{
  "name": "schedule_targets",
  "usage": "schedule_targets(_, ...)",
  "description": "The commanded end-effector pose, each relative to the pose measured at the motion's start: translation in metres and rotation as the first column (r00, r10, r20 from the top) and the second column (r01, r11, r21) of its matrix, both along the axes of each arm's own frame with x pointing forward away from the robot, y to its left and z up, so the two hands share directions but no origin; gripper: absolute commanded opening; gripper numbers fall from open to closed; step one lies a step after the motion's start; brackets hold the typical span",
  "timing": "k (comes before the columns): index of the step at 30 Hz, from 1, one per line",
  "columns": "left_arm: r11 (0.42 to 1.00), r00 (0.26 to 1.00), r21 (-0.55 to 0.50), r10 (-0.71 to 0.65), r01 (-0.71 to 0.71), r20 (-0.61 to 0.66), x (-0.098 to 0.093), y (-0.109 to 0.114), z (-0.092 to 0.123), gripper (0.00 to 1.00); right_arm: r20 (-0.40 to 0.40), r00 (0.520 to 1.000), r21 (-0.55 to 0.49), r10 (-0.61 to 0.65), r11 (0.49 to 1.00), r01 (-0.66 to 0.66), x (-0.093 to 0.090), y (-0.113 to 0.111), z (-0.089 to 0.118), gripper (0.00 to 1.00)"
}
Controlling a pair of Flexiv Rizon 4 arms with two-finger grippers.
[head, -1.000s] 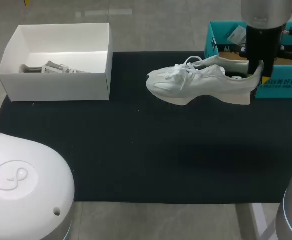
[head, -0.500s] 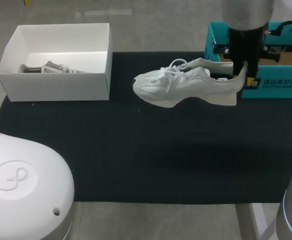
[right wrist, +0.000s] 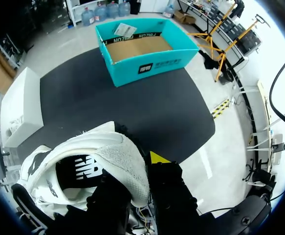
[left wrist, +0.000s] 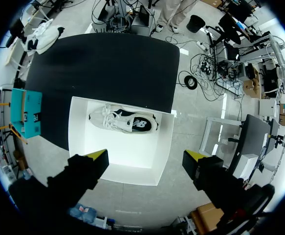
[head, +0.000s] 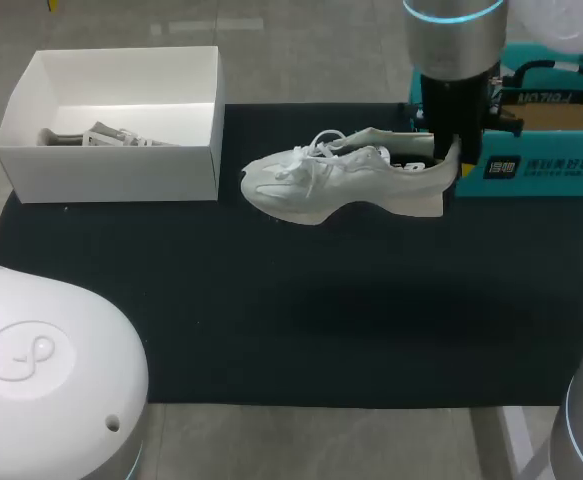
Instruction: Take the shoe out of the shoebox, open the shoe tongue, remove and reinsert the insole, then place the shoe into the shoebox
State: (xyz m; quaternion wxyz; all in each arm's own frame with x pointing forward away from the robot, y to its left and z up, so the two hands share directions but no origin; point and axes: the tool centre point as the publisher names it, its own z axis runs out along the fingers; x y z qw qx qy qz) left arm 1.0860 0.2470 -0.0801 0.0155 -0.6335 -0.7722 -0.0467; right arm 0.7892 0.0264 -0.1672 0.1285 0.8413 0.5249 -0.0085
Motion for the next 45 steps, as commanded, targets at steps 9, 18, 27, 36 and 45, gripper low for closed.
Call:
schedule_targets(9, 1.000, 1.000, 0.002, -0.001, 0.001, 0.000, 0.000, 0.000, 0.000, 1.00, 0.009, 1.000, -0.032, -0.005, 0.999, 0.005, -0.006, 0.018, -0.062, 0.00)
schedule_targets(18, 1.000, 1.000, 0.002, -0.001, 0.001, 0.000, 0.000, 0.000, 0.000, 1.00, 0.008, 1.000, -0.066, -0.029, 0.997, 0.029, -0.004, 0.009, -0.100, 0.00)
schedule_targets(27, 1.000, 1.000, 0.002, -0.001, 0.001, 0.000, 0.000, 0.000, 0.000, 1.00, 0.046, 0.996, -0.118, -0.082, 0.989, 0.087, 0.000, -0.004, -0.145, 0.00)
schedule_targets(36, 1.000, 1.000, 0.002, -0.001, 0.001, 0.000, 0.000, 0.000, 0.000, 1.00, 0.024, 0.994, -0.102, -0.108, 0.989, 0.110, 0.001, 0.006, -0.164, 0.00)
schedule_targets(45, 1.000, 1.000, 0.002, -0.001, 0.001, 0.000, 0.000, 0.000, 0.000, 1.00, 0.008, 0.990, -0.077, -0.141, 0.987, 0.141, -0.007, 0.014, -0.178, 0.00)
